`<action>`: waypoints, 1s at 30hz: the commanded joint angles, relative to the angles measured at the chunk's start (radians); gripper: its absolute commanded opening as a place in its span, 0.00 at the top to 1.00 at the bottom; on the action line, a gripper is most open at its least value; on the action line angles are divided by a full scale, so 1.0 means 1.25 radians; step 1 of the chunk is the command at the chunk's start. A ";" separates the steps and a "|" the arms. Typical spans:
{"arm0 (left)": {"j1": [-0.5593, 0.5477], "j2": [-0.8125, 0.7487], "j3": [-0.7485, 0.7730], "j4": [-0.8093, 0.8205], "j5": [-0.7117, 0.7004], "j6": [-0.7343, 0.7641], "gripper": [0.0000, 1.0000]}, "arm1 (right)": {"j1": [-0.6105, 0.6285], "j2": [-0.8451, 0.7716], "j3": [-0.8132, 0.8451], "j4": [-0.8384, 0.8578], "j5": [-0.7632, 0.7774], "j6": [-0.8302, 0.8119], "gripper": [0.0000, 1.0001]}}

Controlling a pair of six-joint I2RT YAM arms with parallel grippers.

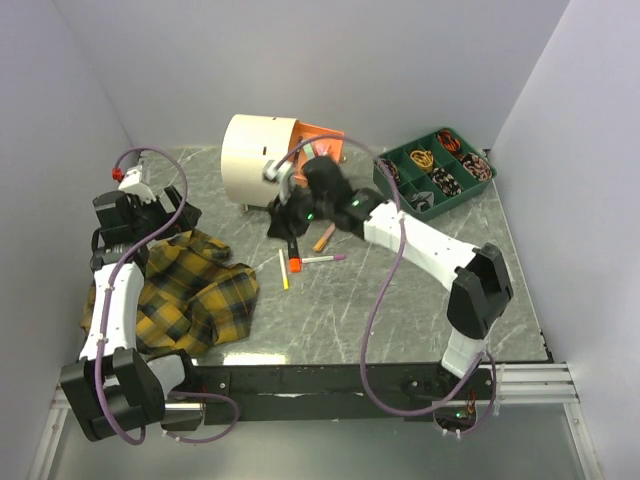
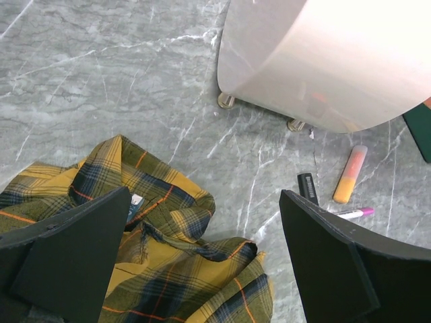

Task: Sort the stationery into containers
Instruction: Pick up the pen from the center of the board.

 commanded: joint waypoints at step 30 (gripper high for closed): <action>0.003 -0.075 -0.017 0.003 -0.045 0.018 0.01 | 0.082 0.264 -0.007 -0.011 0.286 0.311 0.49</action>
